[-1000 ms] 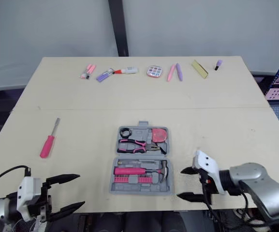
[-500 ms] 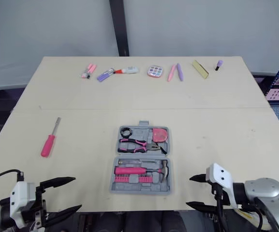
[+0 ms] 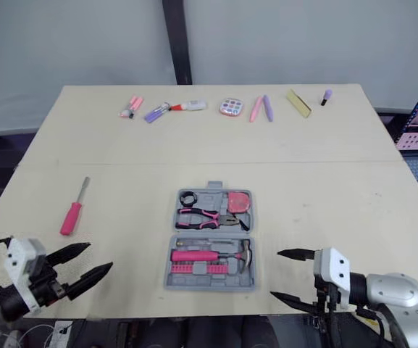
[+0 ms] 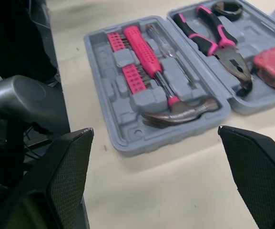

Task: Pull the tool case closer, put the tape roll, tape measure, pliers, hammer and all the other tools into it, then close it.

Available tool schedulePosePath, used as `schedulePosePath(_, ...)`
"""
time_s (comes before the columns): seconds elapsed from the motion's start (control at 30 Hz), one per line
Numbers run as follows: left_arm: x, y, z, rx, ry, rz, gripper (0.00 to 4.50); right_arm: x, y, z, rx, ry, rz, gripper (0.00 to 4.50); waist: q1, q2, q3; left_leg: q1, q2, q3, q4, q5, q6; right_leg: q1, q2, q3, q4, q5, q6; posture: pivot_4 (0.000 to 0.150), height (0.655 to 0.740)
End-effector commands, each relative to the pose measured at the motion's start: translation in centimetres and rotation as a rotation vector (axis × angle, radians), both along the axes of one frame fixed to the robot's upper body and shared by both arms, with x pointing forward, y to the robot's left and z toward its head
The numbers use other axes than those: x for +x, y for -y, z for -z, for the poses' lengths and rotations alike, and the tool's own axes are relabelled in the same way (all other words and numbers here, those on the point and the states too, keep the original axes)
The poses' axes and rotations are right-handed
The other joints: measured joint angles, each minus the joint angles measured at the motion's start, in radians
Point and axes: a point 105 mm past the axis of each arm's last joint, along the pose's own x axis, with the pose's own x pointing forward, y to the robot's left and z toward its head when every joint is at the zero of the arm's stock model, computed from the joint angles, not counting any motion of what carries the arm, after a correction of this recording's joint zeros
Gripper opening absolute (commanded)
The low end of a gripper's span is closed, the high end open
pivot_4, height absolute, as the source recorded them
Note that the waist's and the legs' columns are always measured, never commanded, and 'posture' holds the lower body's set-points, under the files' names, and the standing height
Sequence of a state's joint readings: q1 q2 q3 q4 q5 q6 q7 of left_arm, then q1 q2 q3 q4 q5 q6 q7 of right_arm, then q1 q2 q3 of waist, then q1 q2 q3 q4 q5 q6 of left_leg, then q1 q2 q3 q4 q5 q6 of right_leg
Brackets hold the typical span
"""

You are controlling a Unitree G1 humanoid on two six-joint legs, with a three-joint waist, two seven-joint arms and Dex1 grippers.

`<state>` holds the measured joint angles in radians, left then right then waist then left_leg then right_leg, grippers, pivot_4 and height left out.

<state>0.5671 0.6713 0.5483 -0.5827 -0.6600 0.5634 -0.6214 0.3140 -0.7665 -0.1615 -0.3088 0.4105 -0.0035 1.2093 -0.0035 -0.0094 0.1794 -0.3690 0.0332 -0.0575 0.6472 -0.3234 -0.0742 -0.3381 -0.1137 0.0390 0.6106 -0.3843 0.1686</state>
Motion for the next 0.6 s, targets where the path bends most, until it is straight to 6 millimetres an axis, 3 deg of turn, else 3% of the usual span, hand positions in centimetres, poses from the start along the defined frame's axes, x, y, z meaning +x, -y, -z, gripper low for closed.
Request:
schedulePosePath(0.03, 0.1, -0.1, -0.9, -0.029, 0.011, -0.056, 4.5, 0.0, -0.7, -0.8, 0.046, 0.04, -0.03, 4.44, 0.0, 0.0, 0.0, 0.0, 0.0, 0.0, 0.0, 0.0, 0.0, 0.0, 0.0, 0.0, 0.0, 0.0, 0.0, 0.15, 0.74)
schedulePosePath(0.23, 0.9, -1.6, -0.8, -0.008, -0.062, -0.173, 4.5, 0.4, -0.9, -1.0, 0.064, 0.043, -0.023, 4.44, 0.0, 0.0, 0.0, 0.0, 0.0, 0.0, 0.0, 0.0, -0.001, 0.0, 0.0, 0.0, 0.0, 0.0, 0.0, 0.15, 0.74)
schedulePosePath(0.5, 4.0, -9.6, -2.6, 0.108, -0.133, -0.483, 4.5, 1.1, -0.9, -1.0, 0.076, 0.045, -0.008, 4.44, 0.0, 0.0, 0.0, 0.0, -0.001, -0.001, -0.001, 0.001, -0.001, -0.001, 0.0, -0.001, 0.002, 0.0, 0.0, 0.15, 0.74)
schedulePosePath(0.6, 5.3, -10.7, -2.6, 0.133, -0.176, -0.499, 4.5, 1.4, -0.8, -0.9, 0.07, 0.05, 0.007, 4.44, -0.003, 0.0, 0.0, 0.0, -0.001, -0.001, -0.001, 0.001, -0.001, -0.002, 0.0, 0.0, 0.002, 0.0, 0.0, 0.15, 0.74)
